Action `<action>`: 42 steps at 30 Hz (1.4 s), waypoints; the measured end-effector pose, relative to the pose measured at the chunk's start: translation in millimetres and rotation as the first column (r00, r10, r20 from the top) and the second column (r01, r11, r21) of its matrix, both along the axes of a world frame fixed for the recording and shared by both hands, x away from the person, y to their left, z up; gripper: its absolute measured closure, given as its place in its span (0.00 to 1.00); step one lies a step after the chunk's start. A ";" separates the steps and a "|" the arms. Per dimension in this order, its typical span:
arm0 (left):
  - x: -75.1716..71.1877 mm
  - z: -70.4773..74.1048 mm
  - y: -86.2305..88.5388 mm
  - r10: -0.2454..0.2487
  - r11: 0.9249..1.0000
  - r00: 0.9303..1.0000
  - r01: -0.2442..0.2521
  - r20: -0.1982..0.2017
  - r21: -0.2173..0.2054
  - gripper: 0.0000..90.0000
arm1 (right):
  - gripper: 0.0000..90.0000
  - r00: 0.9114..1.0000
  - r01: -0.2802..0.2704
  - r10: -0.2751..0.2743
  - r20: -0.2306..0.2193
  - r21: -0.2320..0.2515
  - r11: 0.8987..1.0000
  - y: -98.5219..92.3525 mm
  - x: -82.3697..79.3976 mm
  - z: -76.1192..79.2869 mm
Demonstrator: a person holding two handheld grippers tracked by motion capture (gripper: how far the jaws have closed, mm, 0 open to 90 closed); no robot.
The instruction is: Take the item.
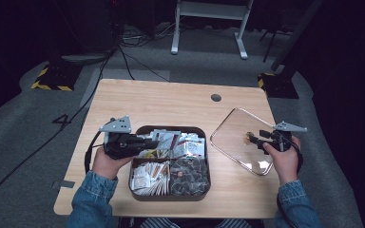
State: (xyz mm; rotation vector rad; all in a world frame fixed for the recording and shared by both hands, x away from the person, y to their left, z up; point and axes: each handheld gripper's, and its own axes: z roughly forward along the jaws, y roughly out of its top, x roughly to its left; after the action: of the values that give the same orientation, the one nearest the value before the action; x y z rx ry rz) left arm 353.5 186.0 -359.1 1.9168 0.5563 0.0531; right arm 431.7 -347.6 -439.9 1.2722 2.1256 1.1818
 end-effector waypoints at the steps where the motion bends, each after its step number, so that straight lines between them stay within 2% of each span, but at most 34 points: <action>1: 0.0 0.0 0.0 0.000 1.000 1.000 0.000 0.000 0.000 0.97 | 0.43 1.000 0.000 0.000 0.000 0.000 1.000 0.0 0.0 0.0; 2: -3.5 -0.2 8.8 0.007 1.000 1.000 -0.007 0.008 -0.015 0.97 | 0.43 1.000 0.001 -0.001 -0.006 0.002 1.000 1.6 0.4 -0.2; 3: -3.5 -0.2 8.8 0.007 1.000 1.000 -0.007 0.008 -0.015 0.97 | 0.43 1.000 0.001 -0.001 -0.006 0.002 1.000 1.6 0.4 -0.2; 5: -7.9 -0.3 20.9 0.029 0.999 0.999 -0.028 0.019 -0.031 0.97 | 0.43 1.000 -0.004 0.004 -0.005 0.001 1.000 3.8 1.2 -0.1; 9: -11.1 0.3 31.3 0.047 0.998 0.998 -0.046 0.032 -0.035 0.97 | 0.43 1.000 -0.010 0.010 -0.003 -0.001 1.000 5.4 1.8 -0.4; 14: -14.2 -2.9 52.0 0.113 0.992 0.993 -0.111 0.035 -0.062 0.97 | 0.43 1.000 -0.009 0.009 -0.006 0.000 1.000 6.0 1.6 -0.1; 19: -16.7 -4.8 63.8 0.145 0.988 0.988 -0.142 0.046 -0.057 0.97 | 0.42 1.000 -0.008 0.008 -0.006 0.000 1.000 4.8 1.7 -0.7; 22: -18.5 -9.3 73.4 0.191 0.981 0.979 -0.188 0.066 -0.046 0.97 | 0.42 1.000 -0.007 0.007 -0.012 0.001 1.000 4.3 1.8 -1.7; 23: -18.5 -9.3 73.4 0.191 0.981 0.979 -0.188 0.066 -0.046 0.97 | 0.42 1.000 -0.007 0.007 -0.012 0.001 1.000 4.3 1.8 -1.7; 24: -18.8 -12.7 78.4 0.213 0.976 0.975 -0.209 0.061 -0.059 0.97 | 0.42 1.000 -0.005 0.005 -0.011 -0.001 1.000 3.7 1.7 -1.4; 27: -18.6 -15.1 83.5 0.224 0.973 0.973 -0.220 0.061 -0.063 0.97 | 0.42 1.000 -0.005 0.005 -0.010 0.000 1.000 3.4 1.7 -1.0; 32: -19.2 -22.9 93.8 0.284 0.958 0.957 -0.282 0.054 -0.044 0.97 | 0.42 1.000 -0.008 0.008 -0.016 -0.002 1.000 4.5 2.2 -2.2; 33: -19.2 -22.9 93.8 0.284 0.958 0.957 -0.282 0.054 -0.044 0.97 | 0.42 1.000 -0.008 0.008 -0.017 -0.002 1.000 4.7 2.4 -2.6; 34: -18.4 -27.5 98.2 0.316 0.948 0.948 -0.314 0.050 -0.047 0.97 | 0.42 1.000 -0.008 0.008 -0.019 -0.004 1.000 4.8 2.5 -3.0; 35: -18.4 -27.5 98.2 0.316 0.948 0.948 -0.314 0.050 -0.047 0.97 | 0.42 1.000 -0.008 0.008 -0.019 -0.004 1.000 4.8 2.5 -3.0; 36: -18.0 -32.0 101.9 0.353 0.936 0.934 -0.352 0.049 -0.032 0.97 | 0.42 1.000 -0.009 0.009 -0.022 -0.003 1.000 5.3 2.6 -3.5; 37: -18.0 -32.0 101.9 0.353 0.936 0.934 -0.352 0.049 -0.032 0.97 | 0.42 1.000 -0.009 0.009 -0.022 -0.003 1.000 5.3 2.6 -3.5; 38: -17.9 -37.9 104.6 0.398 0.917 0.916 -0.398 0.043 -0.009 0.97 | 0.42 1.000 -0.010 0.010 -0.022 -0.002 1.000 5.6 2.7 -3.4; 39: -18.0 -41.3 105.9 0.429 0.903 0.903 -0.429 0.036 0.009 0.97 | 0.42 1.000 -0.010 0.010 -0.022 -0.002 1.000 5.6 2.7 -3.3; 40: -17.8 -44.8 107.8 0.452 0.891 0.891 -0.453 0.029 0.024 0.97 | 0.42 1.000 -0.010 0.010 -0.022 -0.002 1.000 5.6 2.7 -3.2; 41: -17.8 -44.8 107.8 0.452 0.891 0.891 -0.453 0.029 0.024 0.97 | 0.42 1.000 -0.010 0.010 -0.022 -0.002 1.000 5.6 2.7 -3.2; 42: -18.1 -48.7 109.3 0.479 0.877 0.877 -0.480 0.020 0.026 0.97 | 0.41 1.000 -0.010 0.010 -0.021 -0.002 1.000 5.4 2.6 -3.0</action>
State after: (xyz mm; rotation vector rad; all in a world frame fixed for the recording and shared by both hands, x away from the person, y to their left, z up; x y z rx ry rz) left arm 335.4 295.4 -407.9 1.7633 1.0187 0.3961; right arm 434.3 -342.2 -442.9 1.2803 2.1497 1.1746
